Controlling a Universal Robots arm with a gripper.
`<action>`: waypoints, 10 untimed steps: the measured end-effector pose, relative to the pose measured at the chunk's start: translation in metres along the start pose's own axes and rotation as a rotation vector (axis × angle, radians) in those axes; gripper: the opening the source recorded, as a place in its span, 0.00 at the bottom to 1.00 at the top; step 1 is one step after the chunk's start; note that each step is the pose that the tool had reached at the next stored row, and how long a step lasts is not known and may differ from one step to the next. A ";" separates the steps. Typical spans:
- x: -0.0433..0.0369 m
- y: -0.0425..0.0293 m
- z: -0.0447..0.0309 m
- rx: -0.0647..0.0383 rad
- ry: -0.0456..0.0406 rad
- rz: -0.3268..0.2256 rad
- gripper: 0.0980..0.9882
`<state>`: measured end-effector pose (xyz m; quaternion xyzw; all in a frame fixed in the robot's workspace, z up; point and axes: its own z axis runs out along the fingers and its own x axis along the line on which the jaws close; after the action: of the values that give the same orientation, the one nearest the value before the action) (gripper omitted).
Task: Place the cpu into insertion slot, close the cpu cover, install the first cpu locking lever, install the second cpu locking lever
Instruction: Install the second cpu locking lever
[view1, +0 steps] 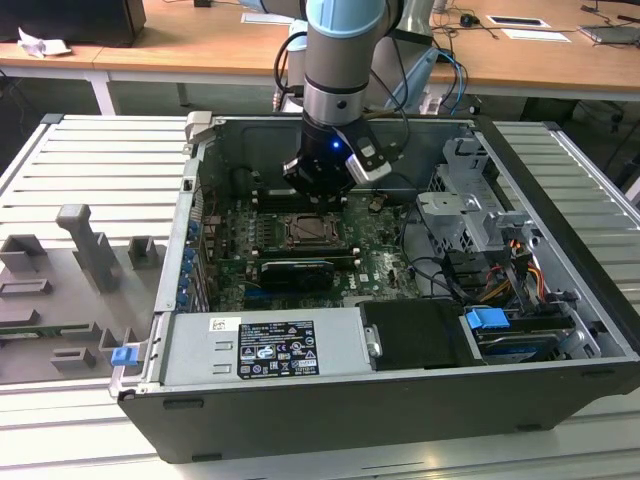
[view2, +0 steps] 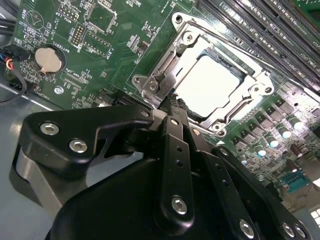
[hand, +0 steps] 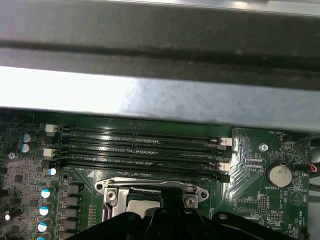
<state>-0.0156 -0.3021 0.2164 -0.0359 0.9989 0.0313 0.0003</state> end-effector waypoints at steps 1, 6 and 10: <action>0.0001 -0.0008 0.0000 0.000 0.0000 0.000 0.01; 0.0002 -0.0019 -0.0027 0.000 -0.0001 0.000 0.01; 0.0001 -0.0012 -0.0128 0.000 -0.0001 0.000 0.01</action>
<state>-0.0156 -0.3041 0.2292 -0.0359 0.9989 0.0313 0.0003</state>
